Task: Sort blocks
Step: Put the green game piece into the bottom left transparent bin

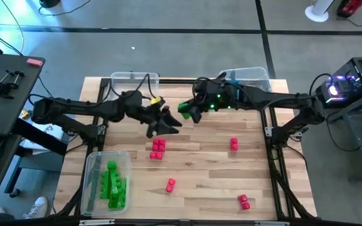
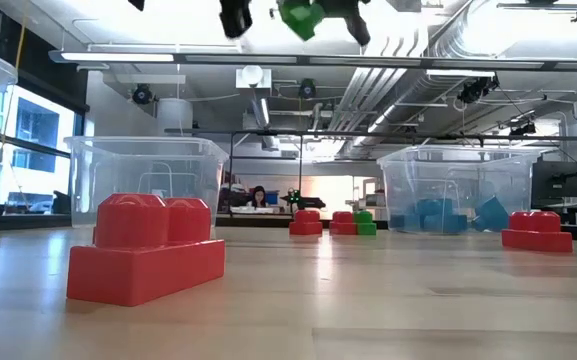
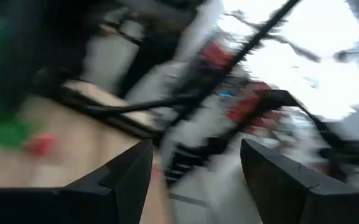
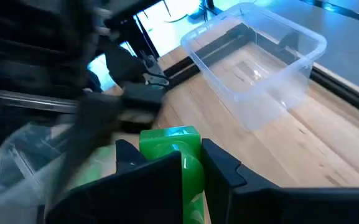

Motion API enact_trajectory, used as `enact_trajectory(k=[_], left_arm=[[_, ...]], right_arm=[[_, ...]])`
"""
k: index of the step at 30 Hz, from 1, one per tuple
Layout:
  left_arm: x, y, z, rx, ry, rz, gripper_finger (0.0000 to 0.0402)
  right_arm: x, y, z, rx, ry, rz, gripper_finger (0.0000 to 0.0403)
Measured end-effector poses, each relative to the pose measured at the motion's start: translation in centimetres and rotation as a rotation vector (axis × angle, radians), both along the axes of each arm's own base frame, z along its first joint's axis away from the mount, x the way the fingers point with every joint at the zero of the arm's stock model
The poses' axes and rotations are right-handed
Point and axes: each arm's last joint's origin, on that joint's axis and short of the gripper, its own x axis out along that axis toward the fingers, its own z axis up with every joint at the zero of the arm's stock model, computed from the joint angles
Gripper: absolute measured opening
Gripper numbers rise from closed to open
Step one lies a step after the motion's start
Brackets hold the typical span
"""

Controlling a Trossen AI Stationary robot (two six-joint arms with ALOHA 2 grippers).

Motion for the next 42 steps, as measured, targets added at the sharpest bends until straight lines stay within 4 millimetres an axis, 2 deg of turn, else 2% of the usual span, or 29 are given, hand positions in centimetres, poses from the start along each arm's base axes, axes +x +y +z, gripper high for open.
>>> enact_trajectory(k=[3, 8, 11, 14, 23, 30, 34, 40, 42], left_arm=[[0.1, 0.1, -0.6, 0.105, 0.028, 0.143, 0.0228], [0.1, 0.3, -1.0, 0.334, 0.055, 0.358, 0.0228], [0.1, 0.1, -1.1, 0.492, 0.055, 0.403, 0.0228], [0.2, -0.1, -1.0, 0.577, 0.032, 0.403, 0.0228], [0.3, -0.6, 0.3, 0.557, -0.132, 0.319, 0.0228], [0.3, -0.4, 0.9, 0.544, -0.187, 0.337, 0.0224], [0.2, -0.4, 1.6, 0.515, -0.252, 0.373, 0.0194], [0.2, -0.2, 1.6, 0.513, -0.253, 0.385, 0.0109], [0.2, -0.2, 1.7, 0.513, -0.254, 0.386, 0.0109]], right_arm=[[-0.5, 0.3, 1.1, -0.031, 0.05, 0.009, 0.0001], [-0.7, 1.0, 1.9, -0.04, 0.059, 0.027, 0.0], [-0.5, 1.6, 2.1, -0.047, 0.037, 0.046, 0.0], [-0.3, 2.0, 2.4, -0.055, -0.001, 0.056, 0.0], [0.1, 2.4, 3.5, -0.086, -0.119, 0.057, 0.0], [0.5, 2.4, 4.7, -0.087, -0.247, 0.075, 0.0], [0.5, 2.7, 4.5, -0.062, -0.228, 0.094, 0.0], [0.6, 3.1, 4.6, -0.082, -0.25, 0.099, 0.0], [0.6, 3.0, 4.8, -0.087, -0.271, 0.087, 0.0]])
